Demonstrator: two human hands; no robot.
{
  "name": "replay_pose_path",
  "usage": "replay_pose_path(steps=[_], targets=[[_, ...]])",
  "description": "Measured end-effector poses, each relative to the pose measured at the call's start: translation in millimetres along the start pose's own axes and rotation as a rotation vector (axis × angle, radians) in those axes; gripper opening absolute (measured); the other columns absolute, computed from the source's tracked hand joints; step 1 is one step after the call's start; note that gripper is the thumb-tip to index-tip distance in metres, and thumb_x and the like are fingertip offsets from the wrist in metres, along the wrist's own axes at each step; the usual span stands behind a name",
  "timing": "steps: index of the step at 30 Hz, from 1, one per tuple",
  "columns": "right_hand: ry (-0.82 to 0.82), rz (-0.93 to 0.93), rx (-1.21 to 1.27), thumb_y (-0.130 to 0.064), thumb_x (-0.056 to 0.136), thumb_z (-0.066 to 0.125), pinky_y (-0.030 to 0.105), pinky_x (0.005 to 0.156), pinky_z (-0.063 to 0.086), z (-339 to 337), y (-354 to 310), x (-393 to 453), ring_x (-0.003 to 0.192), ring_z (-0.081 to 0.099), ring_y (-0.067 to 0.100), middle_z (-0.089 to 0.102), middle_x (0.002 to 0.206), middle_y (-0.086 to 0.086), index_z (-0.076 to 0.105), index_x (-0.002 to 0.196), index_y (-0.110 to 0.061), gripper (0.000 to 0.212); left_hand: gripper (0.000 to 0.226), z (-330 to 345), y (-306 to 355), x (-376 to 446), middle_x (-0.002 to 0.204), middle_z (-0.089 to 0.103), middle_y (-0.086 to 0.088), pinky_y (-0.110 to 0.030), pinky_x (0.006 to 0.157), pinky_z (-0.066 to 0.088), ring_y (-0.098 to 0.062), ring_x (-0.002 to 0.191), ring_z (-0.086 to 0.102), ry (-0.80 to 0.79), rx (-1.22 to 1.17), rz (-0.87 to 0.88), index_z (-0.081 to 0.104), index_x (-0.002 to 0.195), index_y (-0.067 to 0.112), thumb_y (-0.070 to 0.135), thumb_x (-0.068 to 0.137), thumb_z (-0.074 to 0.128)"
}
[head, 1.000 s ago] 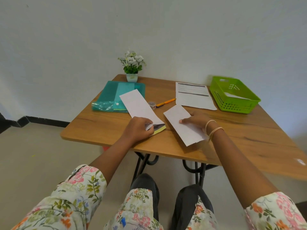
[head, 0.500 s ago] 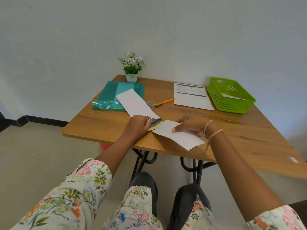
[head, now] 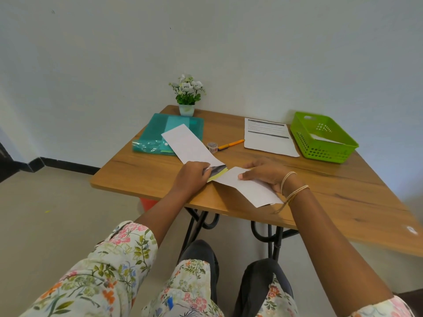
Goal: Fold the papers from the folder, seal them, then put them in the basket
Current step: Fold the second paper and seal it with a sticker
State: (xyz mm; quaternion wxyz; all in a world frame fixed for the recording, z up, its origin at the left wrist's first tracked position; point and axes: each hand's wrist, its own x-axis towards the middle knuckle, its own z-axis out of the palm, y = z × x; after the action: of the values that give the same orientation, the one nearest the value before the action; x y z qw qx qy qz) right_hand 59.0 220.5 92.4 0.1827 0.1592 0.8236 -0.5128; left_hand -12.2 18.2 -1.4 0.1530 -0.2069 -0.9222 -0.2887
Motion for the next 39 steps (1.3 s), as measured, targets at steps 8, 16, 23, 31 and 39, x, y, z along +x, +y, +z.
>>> replay_pose_path(steps=[8, 16, 23, 31, 39], targets=[[0.045, 0.004, -0.006, -0.018, 0.079, 0.076, 0.031, 0.064, 0.054, -3.0, -3.8, 2.1, 0.074, 0.064, 0.022, 0.065, 0.091, 0.012, 0.052, 0.124, -0.013, 0.051, 0.033, 0.1, -2.2, -0.2, 0.118, 0.068, -0.009, -0.033, 0.086, 0.052, -0.023, 0.106, 0.063, -0.013, 0.0, 0.023, 0.065, 0.122, 0.01, 0.015, 0.091, 0.058], [0.005, 0.021, -0.072, -0.029, 0.074, 0.08, 0.041, 0.089, 0.055, 29.0, 10.2, 20.1, 0.097, 0.064, 0.027, 0.063, 0.112, 0.011, 0.053, 0.127, -0.019, 0.061, 0.025, 0.6, 0.0, -1.2, 0.106, 0.073, -0.006, -0.033, 0.077, 0.055, -0.019, 0.092, 0.066, 0.006, -0.05, 0.054, 0.072, 0.11, 0.013, 0.025, 0.095, 0.056], [0.052, -0.007, -0.073, -0.031, 0.08, 0.074, 0.036, 0.086, 0.054, 37.9, 4.5, 29.4, 0.09, 0.061, 0.022, 0.057, 0.094, 0.002, 0.051, 0.127, -0.021, 0.053, 0.028, 4.5, -3.2, -1.2, 0.108, 0.073, 0.001, -0.028, 0.076, 0.054, -0.011, 0.092, 0.065, -0.001, -0.061, 0.093, 0.07, 0.116, 0.018, 0.032, 0.095, 0.056], [0.083, 0.128, -0.135, -0.042, 0.079, 0.074, 0.032, 0.079, 0.047, 39.9, 7.2, 37.5, 0.099, 0.054, 0.025, 0.056, 0.119, 0.011, 0.045, 0.121, -0.008, 0.062, 0.027, 6.9, -6.4, 1.0, 0.108, 0.072, 0.004, -0.028, 0.074, 0.054, -0.011, 0.093, 0.065, 0.025, -0.02, 0.072, 0.071, 0.113, 0.021, 0.034, 0.095, 0.055], [0.068, 0.199, 0.066, -0.018, 0.083, 0.073, 0.025, 0.056, 0.056, 30.6, 6.4, 29.8, 0.076, 0.059, 0.019, 0.058, 0.092, 0.008, 0.05, 0.118, -0.007, 0.043, 0.028, 7.9, -5.9, -0.7, 0.115, 0.07, 0.002, -0.026, 0.082, 0.053, -0.013, 0.103, 0.065, 0.033, -0.062, 0.154, 0.07, 0.116, 0.018, 0.031, 0.095, 0.057]])
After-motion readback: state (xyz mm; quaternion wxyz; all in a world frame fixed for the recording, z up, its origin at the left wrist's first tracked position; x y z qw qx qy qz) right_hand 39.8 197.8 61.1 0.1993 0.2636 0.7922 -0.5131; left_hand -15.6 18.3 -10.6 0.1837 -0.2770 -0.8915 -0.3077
